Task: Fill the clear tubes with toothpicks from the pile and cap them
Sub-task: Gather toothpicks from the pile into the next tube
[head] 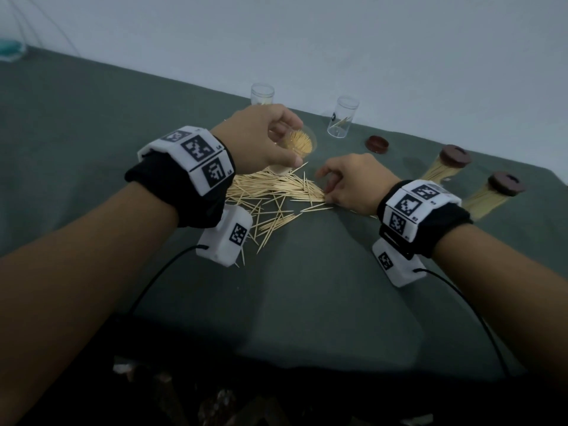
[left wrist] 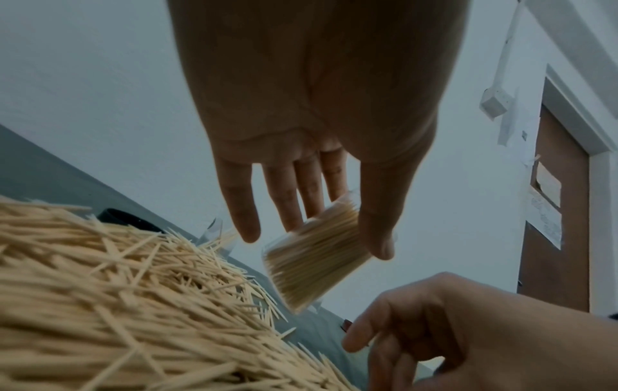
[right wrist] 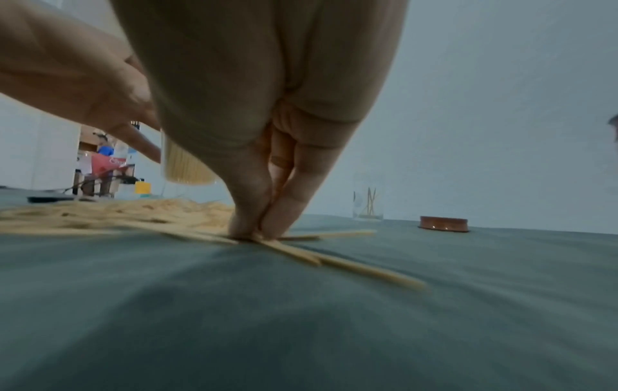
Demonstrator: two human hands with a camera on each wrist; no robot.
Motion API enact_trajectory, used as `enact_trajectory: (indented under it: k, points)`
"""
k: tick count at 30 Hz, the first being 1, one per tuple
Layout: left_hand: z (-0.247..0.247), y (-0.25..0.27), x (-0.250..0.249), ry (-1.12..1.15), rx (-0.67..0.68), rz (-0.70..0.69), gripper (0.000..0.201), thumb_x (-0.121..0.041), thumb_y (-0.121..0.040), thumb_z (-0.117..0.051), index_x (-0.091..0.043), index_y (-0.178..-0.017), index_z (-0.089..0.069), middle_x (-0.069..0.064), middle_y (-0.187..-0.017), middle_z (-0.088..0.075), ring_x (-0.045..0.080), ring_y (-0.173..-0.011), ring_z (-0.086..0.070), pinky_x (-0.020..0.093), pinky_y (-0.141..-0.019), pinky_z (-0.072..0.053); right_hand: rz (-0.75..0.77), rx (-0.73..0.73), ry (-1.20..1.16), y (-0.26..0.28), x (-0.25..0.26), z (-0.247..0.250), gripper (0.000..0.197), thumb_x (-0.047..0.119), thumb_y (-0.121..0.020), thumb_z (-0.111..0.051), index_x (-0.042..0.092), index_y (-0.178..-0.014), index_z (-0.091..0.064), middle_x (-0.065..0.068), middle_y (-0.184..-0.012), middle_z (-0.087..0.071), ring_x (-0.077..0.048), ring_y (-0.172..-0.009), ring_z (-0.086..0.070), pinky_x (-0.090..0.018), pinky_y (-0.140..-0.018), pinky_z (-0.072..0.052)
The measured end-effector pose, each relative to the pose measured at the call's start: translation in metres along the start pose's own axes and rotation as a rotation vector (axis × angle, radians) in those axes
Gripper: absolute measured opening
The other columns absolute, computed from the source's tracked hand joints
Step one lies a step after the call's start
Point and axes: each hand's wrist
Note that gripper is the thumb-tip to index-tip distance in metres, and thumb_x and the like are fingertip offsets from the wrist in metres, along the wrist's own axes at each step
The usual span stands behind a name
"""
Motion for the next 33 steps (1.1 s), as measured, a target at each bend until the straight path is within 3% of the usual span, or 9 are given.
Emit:
enact_trajectory:
  k: [3,6,10,13,17,21,25,29,33]
  points:
    - [0.002,0.0,0.0,0.001,-0.003,0.005,0.057,-0.037,-0.072,-0.082,-0.031,-0.123,-0.056,-0.011,-0.116,-0.063,0.008,-0.109,-0.061,0.037,-0.103,-0.047,0.055,0.035,0.129,0.002,0.004,0.005,0.047,0.027,-0.08,-0.07,0.029,-0.126,-0.058,0.007,-0.112,-0.061,-0.014,-0.102,-0.059,-0.021,-0.084,-0.041]
    - [0.003,-0.001,0.0,0.004,-0.012,0.01,0.058,-0.037,-0.072,-0.083,-0.03,-0.124,-0.057,-0.01,-0.116,-0.063,0.007,-0.109,-0.061,0.037,-0.103,-0.047,0.037,0.185,0.203,0.007,0.008,0.011,0.072,0.045,-0.074,-0.078,0.033,-0.138,-0.047,0.003,-0.126,-0.057,-0.017,-0.115,-0.055,-0.03,-0.095,-0.044]
    - [0.001,-0.003,0.001,0.014,-0.016,0.013,0.056,-0.037,-0.072,-0.083,-0.032,-0.121,-0.057,-0.01,-0.116,-0.063,0.007,-0.109,-0.061,0.037,-0.103,-0.047,0.06,0.131,0.179,0.003,0.012,0.008,0.054,0.041,-0.077,-0.078,0.032,-0.128,-0.061,0.003,-0.112,-0.068,-0.016,-0.105,-0.061,-0.025,-0.091,-0.045]
    - [0.002,-0.005,0.001,0.016,-0.023,0.014,0.056,-0.037,-0.072,-0.083,-0.033,-0.121,-0.057,-0.01,-0.116,-0.063,0.006,-0.108,-0.061,0.037,-0.102,-0.048,0.083,0.062,0.173,-0.002,0.017,0.005,0.035,0.032,-0.08,-0.076,0.026,-0.114,-0.071,0.001,-0.097,-0.072,-0.017,-0.094,-0.063,-0.029,-0.087,-0.049]
    - [0.007,-0.005,0.0,-0.015,-0.048,0.013,0.056,-0.037,-0.072,-0.083,-0.031,-0.122,-0.057,-0.011,-0.115,-0.063,0.006,-0.109,-0.061,0.036,-0.103,-0.047,0.113,0.016,0.272,-0.009,0.022,0.001,0.017,0.022,-0.082,-0.068,0.022,-0.098,-0.076,-0.003,-0.087,-0.072,-0.023,-0.086,-0.063,-0.036,-0.08,-0.053]
    - [0.008,-0.004,0.002,-0.047,-0.043,0.022,0.06,-0.039,-0.071,-0.083,-0.029,-0.124,-0.058,-0.011,-0.114,-0.065,0.007,-0.109,-0.061,0.038,-0.104,-0.047,0.134,-0.005,0.288,-0.009,0.023,0.0,0.014,0.019,-0.082,-0.062,0.016,-0.085,-0.075,-0.007,-0.074,-0.068,-0.025,-0.072,-0.061,-0.037,-0.07,-0.054]
    - [0.006,-0.003,0.002,-0.101,-0.039,0.029,0.059,-0.04,-0.071,-0.083,-0.03,-0.124,-0.057,-0.012,-0.117,-0.065,0.007,-0.113,-0.059,0.037,-0.105,-0.045,0.126,0.006,0.263,-0.006,0.015,0.005,0.016,0.021,-0.084,-0.061,0.019,-0.086,-0.076,-0.005,-0.072,-0.069,-0.023,-0.071,-0.061,-0.034,-0.07,-0.052]
    - [0.007,-0.001,0.002,-0.155,-0.058,0.025,0.057,-0.037,-0.074,-0.082,-0.029,-0.125,-0.058,-0.011,-0.12,-0.064,0.007,-0.115,-0.057,0.025,-0.102,-0.04,0.063,0.002,0.155,-0.001,0.002,0.011,0.02,0.02,-0.084,-0.066,0.026,-0.1,-0.077,0.001,-0.085,-0.074,-0.017,-0.08,-0.064,-0.027,-0.076,-0.051]
    - [0.009,0.0,0.002,-0.206,-0.069,0.026,0.058,-0.034,-0.075,-0.082,-0.031,-0.127,-0.058,-0.005,-0.125,-0.062,0.011,-0.12,-0.055,0.024,-0.099,-0.036,0.025,-0.015,0.092,0.002,-0.008,0.019,0.018,0.025,-0.087,-0.069,0.029,-0.104,-0.076,0.006,-0.087,-0.074,-0.01,-0.083,-0.063,-0.019,-0.075,-0.043]
Point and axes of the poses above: each hand's wrist, its own y-axis away from the middle knuckle, its own z-axis out of the back of the hand, x = y × z
